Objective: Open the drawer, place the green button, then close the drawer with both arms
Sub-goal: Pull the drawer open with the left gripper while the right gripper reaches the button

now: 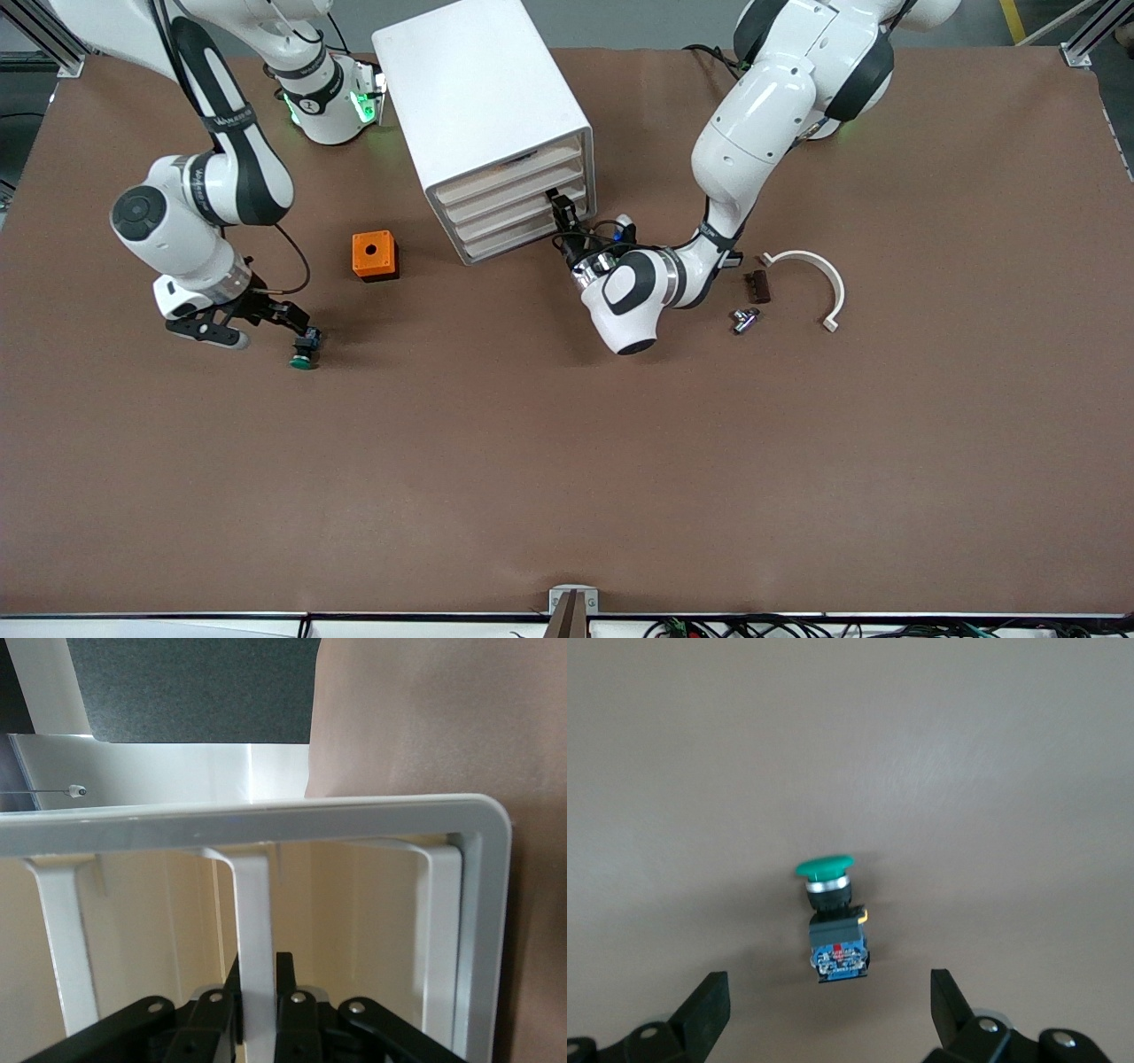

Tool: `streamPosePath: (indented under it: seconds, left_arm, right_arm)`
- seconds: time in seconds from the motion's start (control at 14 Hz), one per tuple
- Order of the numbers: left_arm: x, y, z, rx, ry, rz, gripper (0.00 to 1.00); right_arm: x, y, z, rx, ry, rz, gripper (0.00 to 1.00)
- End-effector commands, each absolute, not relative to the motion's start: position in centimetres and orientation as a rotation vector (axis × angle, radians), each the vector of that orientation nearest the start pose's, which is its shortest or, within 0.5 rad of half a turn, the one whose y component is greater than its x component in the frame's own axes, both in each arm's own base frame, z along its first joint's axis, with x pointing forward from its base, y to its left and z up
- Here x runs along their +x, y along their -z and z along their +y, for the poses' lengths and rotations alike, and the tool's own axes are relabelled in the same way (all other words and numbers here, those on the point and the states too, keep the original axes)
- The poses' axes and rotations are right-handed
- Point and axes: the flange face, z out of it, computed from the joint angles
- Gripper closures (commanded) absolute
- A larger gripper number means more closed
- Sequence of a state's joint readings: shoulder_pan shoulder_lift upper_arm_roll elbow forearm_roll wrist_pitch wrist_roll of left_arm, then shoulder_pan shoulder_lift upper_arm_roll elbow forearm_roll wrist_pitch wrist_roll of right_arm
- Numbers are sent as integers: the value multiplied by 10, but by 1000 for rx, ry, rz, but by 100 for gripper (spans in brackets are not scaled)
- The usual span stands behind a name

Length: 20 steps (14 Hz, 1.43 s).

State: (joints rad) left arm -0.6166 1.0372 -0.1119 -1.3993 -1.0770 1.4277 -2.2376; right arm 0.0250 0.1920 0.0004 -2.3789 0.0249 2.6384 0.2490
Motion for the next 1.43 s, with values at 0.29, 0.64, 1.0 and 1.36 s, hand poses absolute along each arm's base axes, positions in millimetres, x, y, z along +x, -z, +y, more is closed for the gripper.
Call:
streamPosePath:
  seconds: [0.29,0.64,1.0,1.36]
  left_arm:
    - [419,-108,-488,-1021,-1442,-1607,89]
    - [434,-108,-475,-1006,-1457,-1631,89]
    - [459,-107,-452,-984,-1491,-1673,88]
    - [495,-101,-417,-969,-1503,-1787,88]
  right_arm:
    - [508,-192,18,-3102,-15,406,0]
    - [511,-183,19,-3100,21,401,0]
    - [513,-173,22,-3099,59,392,0]
    - [510,-172,22,-3101,18,402,35]
